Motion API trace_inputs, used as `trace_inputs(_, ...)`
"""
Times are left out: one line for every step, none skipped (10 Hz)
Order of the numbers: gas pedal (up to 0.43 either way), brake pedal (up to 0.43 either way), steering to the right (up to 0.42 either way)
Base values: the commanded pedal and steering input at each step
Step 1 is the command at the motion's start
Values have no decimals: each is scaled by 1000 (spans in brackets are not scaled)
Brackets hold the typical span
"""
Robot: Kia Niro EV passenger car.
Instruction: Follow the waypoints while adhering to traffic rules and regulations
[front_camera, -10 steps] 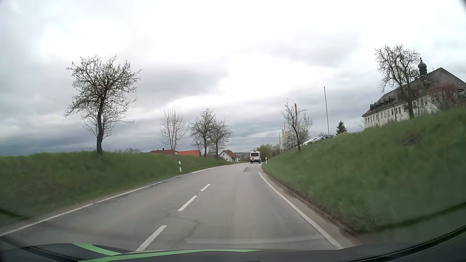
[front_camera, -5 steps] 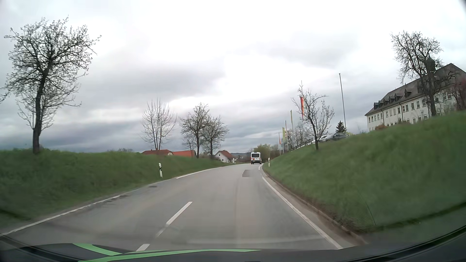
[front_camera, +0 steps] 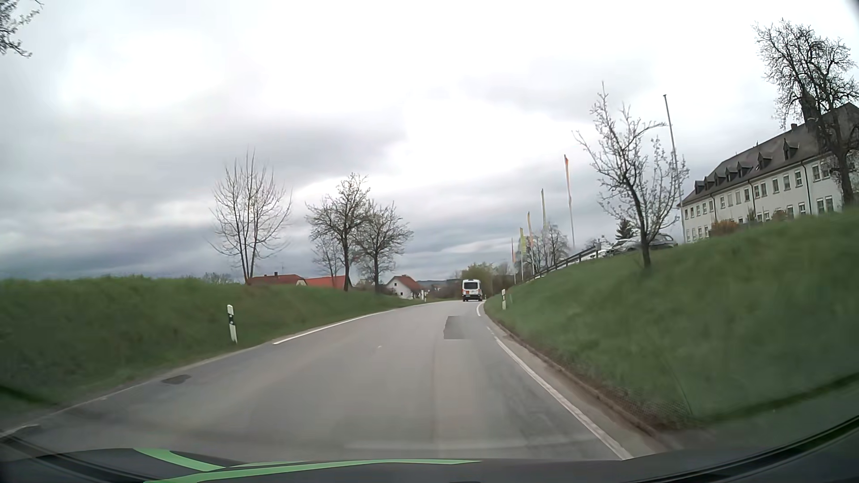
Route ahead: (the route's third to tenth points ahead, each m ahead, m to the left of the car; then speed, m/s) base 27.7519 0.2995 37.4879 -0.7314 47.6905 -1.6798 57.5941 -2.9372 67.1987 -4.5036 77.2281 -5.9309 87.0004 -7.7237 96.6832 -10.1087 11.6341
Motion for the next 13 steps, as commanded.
trace_inputs(67,0,9)
trace_inputs(67,0,9)
trace_inputs(67,0,9)
trace_inputs(59,0,9)
trace_inputs(59,0,8)
trace_inputs(59,0,8)
trace_inputs(47,0,8)
trace_inputs(47,0,8)
trace_inputs(47,0,8)
trace_inputs(39,0,8)
trace_inputs(39,0,8)
trace_inputs(39,0,8)
trace_inputs(39,0,8)
